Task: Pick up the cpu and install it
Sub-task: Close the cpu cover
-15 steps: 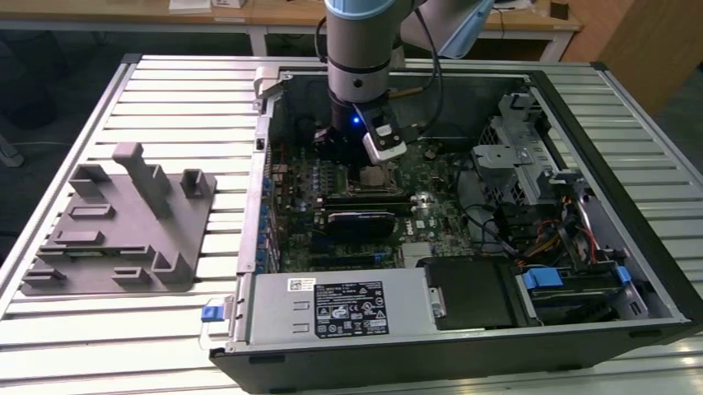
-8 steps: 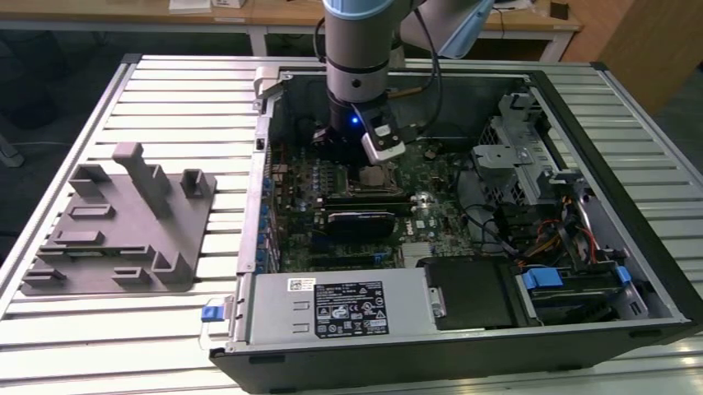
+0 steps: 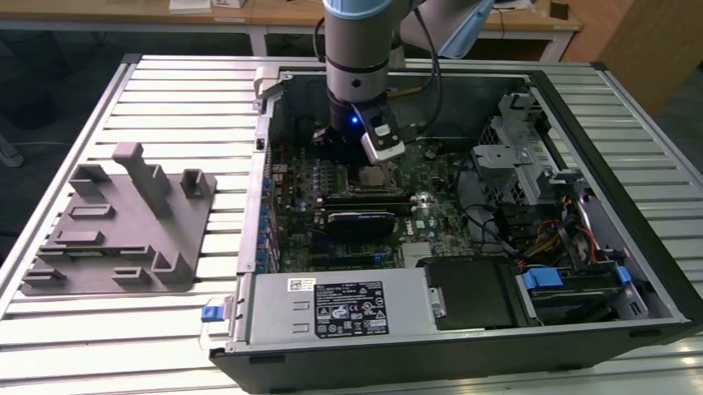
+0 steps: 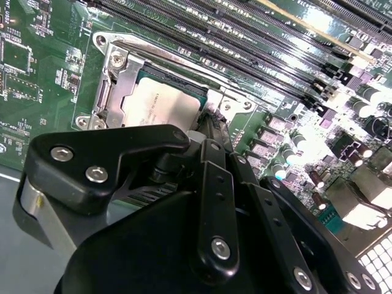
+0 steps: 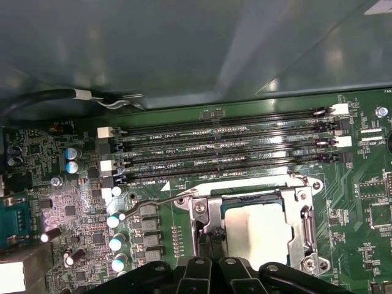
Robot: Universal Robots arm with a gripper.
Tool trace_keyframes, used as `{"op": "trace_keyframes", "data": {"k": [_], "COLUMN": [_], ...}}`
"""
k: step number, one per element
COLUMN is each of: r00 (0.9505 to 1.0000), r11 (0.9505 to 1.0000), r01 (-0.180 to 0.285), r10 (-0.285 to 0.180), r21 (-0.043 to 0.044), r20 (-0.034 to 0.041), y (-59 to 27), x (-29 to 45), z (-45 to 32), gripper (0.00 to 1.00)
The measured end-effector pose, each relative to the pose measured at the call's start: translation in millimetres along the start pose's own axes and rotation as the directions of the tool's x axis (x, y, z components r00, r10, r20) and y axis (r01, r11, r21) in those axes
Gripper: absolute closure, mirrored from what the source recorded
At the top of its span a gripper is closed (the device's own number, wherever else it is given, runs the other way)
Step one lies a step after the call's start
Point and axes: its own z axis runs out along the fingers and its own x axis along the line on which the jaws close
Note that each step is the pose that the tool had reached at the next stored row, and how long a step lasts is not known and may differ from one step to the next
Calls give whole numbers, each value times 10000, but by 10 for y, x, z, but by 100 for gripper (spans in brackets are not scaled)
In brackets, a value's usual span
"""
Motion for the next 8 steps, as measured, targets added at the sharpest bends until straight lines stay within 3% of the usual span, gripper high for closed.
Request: {"op": "trace_keyframes", "data": {"k": [8], "r00": [10000], "r11": [10000], "r01": [0], "r10": [0], "r21": [-2], "r20": [11], "y": [2], "x": [-3], "z": [-87], "gripper": [89]}}
